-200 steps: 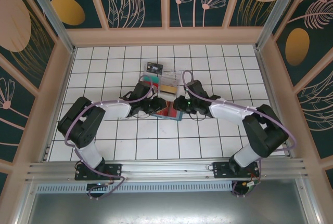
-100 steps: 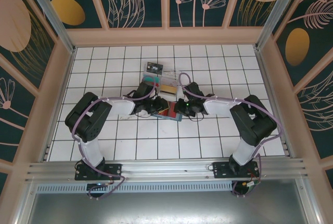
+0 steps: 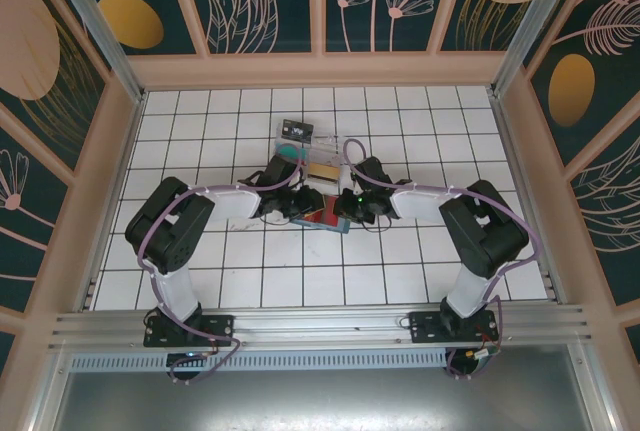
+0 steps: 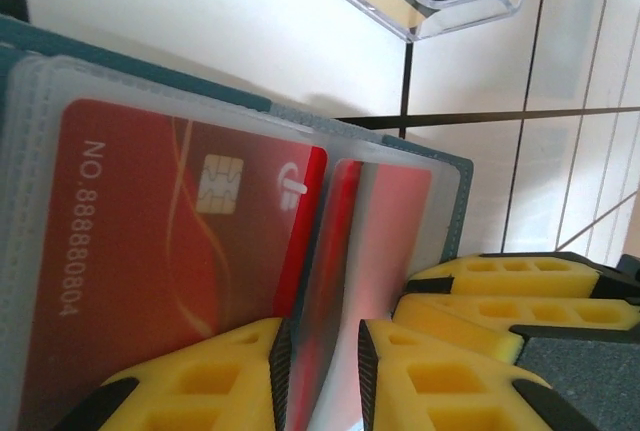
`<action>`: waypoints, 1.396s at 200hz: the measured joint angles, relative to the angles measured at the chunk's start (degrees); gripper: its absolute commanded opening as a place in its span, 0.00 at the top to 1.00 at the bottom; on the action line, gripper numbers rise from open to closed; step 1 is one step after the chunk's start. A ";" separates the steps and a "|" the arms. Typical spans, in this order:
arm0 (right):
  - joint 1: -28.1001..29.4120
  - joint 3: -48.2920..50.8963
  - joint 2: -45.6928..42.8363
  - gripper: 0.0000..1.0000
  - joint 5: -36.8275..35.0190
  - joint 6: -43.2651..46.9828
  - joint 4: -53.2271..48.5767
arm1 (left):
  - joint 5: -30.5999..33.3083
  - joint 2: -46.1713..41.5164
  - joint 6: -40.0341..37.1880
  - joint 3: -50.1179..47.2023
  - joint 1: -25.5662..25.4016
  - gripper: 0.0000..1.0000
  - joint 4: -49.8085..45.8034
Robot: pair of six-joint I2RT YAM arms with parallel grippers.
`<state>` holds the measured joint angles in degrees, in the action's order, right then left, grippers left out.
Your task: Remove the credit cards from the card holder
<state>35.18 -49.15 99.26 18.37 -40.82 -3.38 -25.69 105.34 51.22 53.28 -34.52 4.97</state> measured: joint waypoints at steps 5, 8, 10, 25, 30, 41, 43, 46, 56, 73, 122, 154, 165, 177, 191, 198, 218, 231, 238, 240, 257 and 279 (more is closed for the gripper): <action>-0.02 0.00 0.02 0.78 0.00 0.02 0.00 | 0.31 -0.09 -0.24 0.15 0.00 0.71 -0.52; -0.04 0.00 0.02 0.78 -0.02 0.02 0.00 | 0.52 -0.13 -0.44 0.22 0.00 0.71 -0.79; -0.07 0.00 0.02 0.78 0.00 0.02 -0.02 | 0.61 -0.20 -0.52 0.24 0.00 0.71 -0.92; -0.07 0.00 0.00 0.78 -0.02 0.17 0.00 | 1.40 -0.61 -1.09 0.39 0.00 0.71 -2.19; -0.07 0.00 0.00 0.78 -0.02 0.20 -0.02 | 1.60 -0.63 -1.27 0.42 0.00 0.71 -2.45; -0.11 0.00 0.02 0.78 -0.02 0.24 -0.02 | 1.75 -0.68 -1.49 0.55 0.00 0.71 -2.69; -0.11 0.00 0.00 0.78 -0.02 0.26 -0.02 | 1.75 -0.68 -1.51 0.59 0.00 0.71 -2.71; -0.13 0.00 0.00 0.78 0.00 0.28 -0.02 | 1.75 -0.66 -1.51 0.63 0.00 0.71 -2.80; -0.17 0.00 0.00 0.78 0.13 0.39 -0.02 | 1.53 -0.59 -1.51 0.74 0.00 0.71 -2.86; -0.26 0.00 0.02 0.78 0.44 0.44 0.02 | 0.35 -0.22 -1.49 0.90 0.02 0.71 -2.62; -0.59 0.00 0.28 0.78 1.44 0.46 0.31 | -4.22 1.05 -1.53 0.96 0.11 0.73 -0.57; -0.66 0.07 0.28 0.78 1.46 0.46 0.37 | -5.29 1.11 -1.88 0.96 0.35 0.77 -0.46; -0.66 0.07 0.28 0.78 1.46 0.46 0.39 | -5.46 1.11 -2.05 0.94 0.50 0.78 -0.44; -0.66 0.07 0.28 0.78 1.46 0.46 0.39 | -5.84 1.11 -2.12 0.87 0.76 0.79 0.00; -0.66 0.07 0.28 0.78 1.44 0.46 0.39 | -6.45 1.11 -2.14 0.74 0.96 0.81 0.87; -0.66 0.07 0.28 0.78 1.46 0.46 0.39 | -6.84 1.11 -2.16 0.59 1.14 0.82 1.31; -0.66 0.09 0.28 0.78 1.44 0.46 0.39 | -7.72 1.11 -2.25 0.02 1.57 0.85 2.56; -0.66 0.09 0.28 0.78 1.44 0.46 0.39 | -8.44 1.11 -2.32 -0.68 1.79 0.87 3.82; -0.66 0.09 0.28 0.78 1.42 0.46 0.39 | -8.74 1.11 -2.32 -1.09 1.95 0.89 4.52; -0.66 0.07 0.28 0.78 1.42 0.46 0.39 | -8.87 1.11 -2.32 -1.22 1.97 0.90 4.76; -0.66 0.07 0.31 0.78 1.38 0.85 0.35 | -9.73 1.09 -2.32 -2.05 2.21 0.93 6.45; -0.63 0.07 0.33 0.78 1.25 1.38 0.24 | -10.36 0.94 -2.32 -3.02 2.47 0.96 8.31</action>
<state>34.54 -49.08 99.59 19.62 -39.44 -3.14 -36.05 106.28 48.90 50.26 -32.05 13.28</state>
